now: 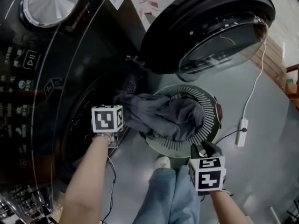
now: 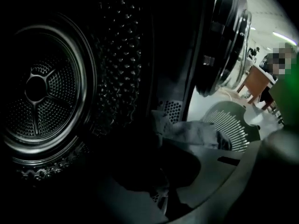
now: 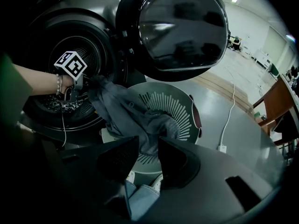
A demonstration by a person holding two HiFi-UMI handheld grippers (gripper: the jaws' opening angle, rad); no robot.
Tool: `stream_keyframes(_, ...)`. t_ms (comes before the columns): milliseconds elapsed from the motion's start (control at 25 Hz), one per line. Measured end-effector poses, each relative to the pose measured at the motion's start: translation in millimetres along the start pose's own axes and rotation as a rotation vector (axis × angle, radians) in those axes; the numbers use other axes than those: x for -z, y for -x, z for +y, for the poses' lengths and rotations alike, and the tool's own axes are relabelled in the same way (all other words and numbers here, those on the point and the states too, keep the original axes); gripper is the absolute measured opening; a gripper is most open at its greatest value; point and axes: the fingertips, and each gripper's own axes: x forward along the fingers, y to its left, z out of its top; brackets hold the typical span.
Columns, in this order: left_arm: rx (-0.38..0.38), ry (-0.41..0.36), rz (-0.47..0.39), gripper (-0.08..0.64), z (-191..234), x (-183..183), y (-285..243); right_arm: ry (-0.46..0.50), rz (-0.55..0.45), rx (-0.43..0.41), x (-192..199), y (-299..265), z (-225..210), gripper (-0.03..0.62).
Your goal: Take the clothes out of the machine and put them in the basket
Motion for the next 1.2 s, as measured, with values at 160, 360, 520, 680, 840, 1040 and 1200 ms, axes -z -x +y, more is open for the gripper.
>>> stream_keyframes(160,0.003,-0.053,-0.048,0.032,-23.8,-4.7,23.6,-0.023,-0.008,0.004,-2.1,11.8,1.3,0.124)
stream_keyframes(360,0.058,-0.055,-0.099,0.032,-64.1,-8.3,59.0,-0.025,-0.032,0.002,-6.4,30.8,-2.4,0.118)
stream_keyframes(520,0.126,-0.086,-0.139,0.032,-109.0,-15.8,89.5,-0.028,-0.046,0.003,-6.2,46.1,-11.3,0.114)
stream_keyframes(680,0.191,-0.063,-0.169,0.032,-150.8,-20.5,117.2,-0.026,-0.053,0.004,-3.9,61.9,-21.3,0.112)
stream_keyframes(840,0.267,-0.046,-0.181,0.032,-200.1,-19.0,137.9,-0.024,-0.054,0.012,1.1,75.6,-35.8,0.109)
stream_keyframes(1040,0.379,-0.029,-0.201,0.032,-260.3,-20.8,158.4,-0.026,-0.072,0.039,1.6,90.3,-56.8,0.105)
stream_keyframes(1200,0.443,-0.015,-0.230,0.032,-289.8,-29.4,173.1,-0.045,-0.067,0.040,7.3,96.2,-67.3,0.103)
